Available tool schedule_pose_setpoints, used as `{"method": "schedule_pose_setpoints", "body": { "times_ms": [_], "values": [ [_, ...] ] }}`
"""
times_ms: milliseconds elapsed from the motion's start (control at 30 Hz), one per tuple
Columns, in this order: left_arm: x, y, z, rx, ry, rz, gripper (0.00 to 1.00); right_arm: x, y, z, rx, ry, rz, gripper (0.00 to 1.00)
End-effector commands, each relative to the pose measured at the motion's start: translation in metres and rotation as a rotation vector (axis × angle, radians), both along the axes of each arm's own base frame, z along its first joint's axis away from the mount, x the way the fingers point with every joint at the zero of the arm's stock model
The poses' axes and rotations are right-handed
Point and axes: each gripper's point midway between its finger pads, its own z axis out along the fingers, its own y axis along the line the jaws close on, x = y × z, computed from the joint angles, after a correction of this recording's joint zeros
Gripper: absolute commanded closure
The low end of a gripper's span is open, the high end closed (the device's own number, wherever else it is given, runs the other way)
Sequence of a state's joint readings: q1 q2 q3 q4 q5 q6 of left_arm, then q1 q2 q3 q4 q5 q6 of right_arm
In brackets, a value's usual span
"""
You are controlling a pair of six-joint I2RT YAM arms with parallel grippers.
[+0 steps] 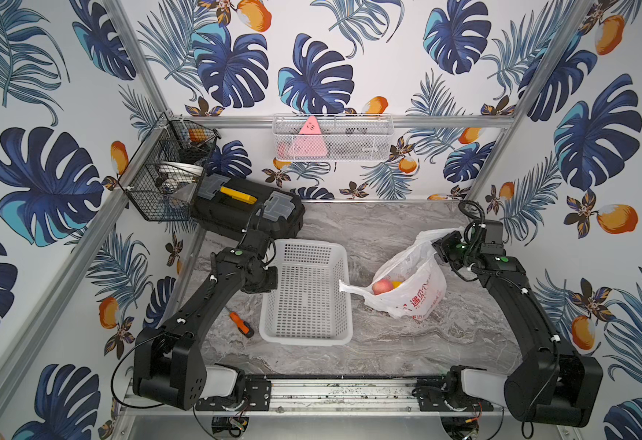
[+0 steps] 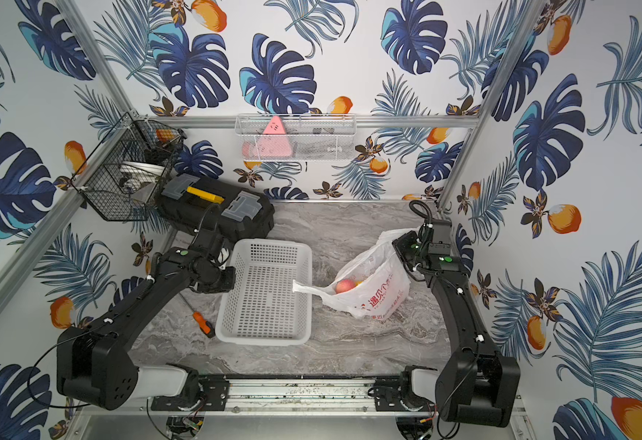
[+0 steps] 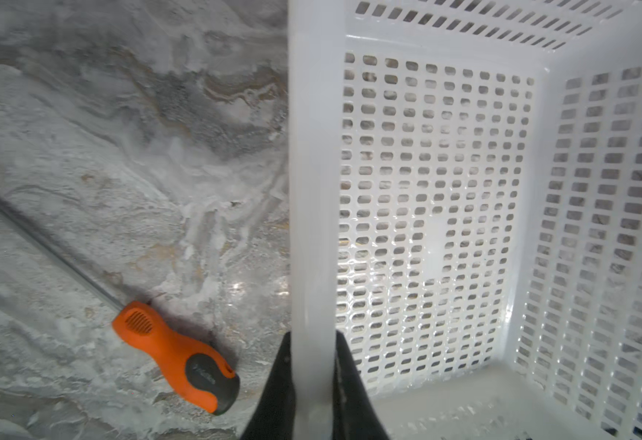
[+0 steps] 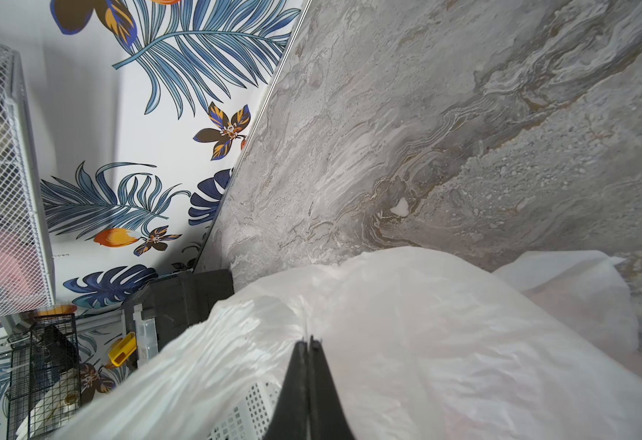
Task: Place the peach into a plastic bag & tie a knot
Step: Move the basket to the center of the board.
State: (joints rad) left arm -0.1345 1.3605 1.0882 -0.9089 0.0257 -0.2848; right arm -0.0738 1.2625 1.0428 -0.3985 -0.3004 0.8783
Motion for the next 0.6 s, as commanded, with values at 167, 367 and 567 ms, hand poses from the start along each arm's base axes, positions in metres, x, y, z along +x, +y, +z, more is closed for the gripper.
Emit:
{"method": "schedule_pose_setpoints", "body": {
  "times_ms": [167, 367, 567],
  "values": [
    [-0.003, 0.036, -0.01, 0.155, 0.054, 0.03, 0.82, 0.001, 0.001, 0.001, 0.009, 0.002, -0.002, 1.0],
    [0.005, 0.052, 0.015, 0.194, -0.009, 0.087, 0.47, 0.0, 0.004, -0.001, 0.011, 0.012, 0.0, 1.0],
    [0.005, 0.037, 0.091, 0.089, -0.16, 0.073, 0.41, 0.001, 0.006, -0.001, 0.021, 0.016, 0.001, 1.0]
  ]
}}
